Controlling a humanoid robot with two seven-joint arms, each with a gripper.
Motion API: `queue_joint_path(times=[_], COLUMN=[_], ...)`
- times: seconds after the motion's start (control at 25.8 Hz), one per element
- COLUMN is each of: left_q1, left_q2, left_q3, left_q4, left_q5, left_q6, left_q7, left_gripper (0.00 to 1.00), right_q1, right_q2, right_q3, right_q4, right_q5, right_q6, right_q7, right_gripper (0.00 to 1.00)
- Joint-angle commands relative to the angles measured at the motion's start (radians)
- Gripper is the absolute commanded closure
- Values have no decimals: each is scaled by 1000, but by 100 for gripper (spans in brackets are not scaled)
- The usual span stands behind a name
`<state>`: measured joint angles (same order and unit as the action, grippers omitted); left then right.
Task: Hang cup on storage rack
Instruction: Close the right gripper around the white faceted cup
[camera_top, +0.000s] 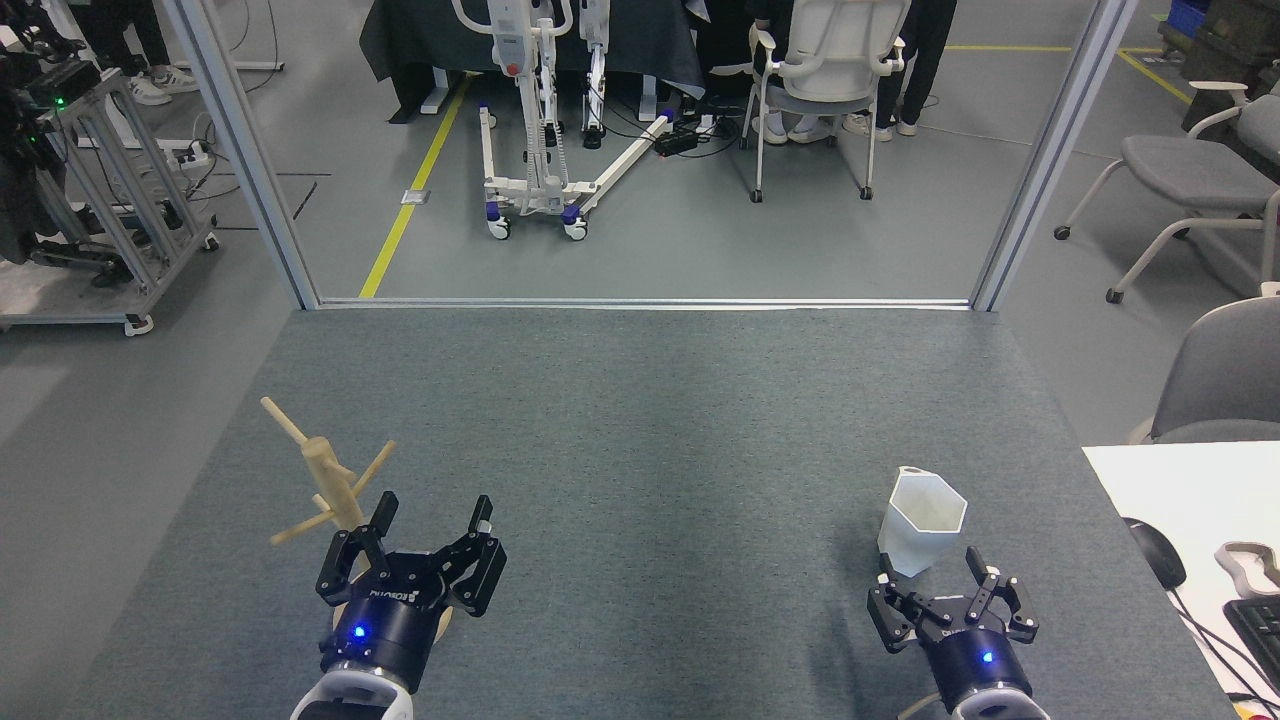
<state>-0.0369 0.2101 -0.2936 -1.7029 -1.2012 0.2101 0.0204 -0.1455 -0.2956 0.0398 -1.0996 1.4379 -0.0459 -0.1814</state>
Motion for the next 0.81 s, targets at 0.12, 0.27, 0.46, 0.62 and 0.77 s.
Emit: queue_joint_path(times=[0.12,0.27,0.46,0.62,0.77], left_q1=[22,26,25,25,25], left_q2=[2,2,3,3,3], left_q3=[1,1,1,1,-1], left_q4=[-21,-26,-24,-24,-24], left_q5=[2,0,0,2,2], left_q6=[2,2,2,2,2], left_q7=[7,41,55,56,56], left_gripper=[0,0,0,0,0], right_q1=[-72,-117,-157,-178,-210], right_q2=[-14,-20,-19,-17,-14], right_q3=[-1,-1,3,14,28], right_q4=[75,122,170,199,237], right_q5=[-34,-34,-34,-34,-34], right_q6=[-19,-19,-19,-17,-17], right_q7=[0,0,0,0,0], right_gripper=[0,0,0,0,0])
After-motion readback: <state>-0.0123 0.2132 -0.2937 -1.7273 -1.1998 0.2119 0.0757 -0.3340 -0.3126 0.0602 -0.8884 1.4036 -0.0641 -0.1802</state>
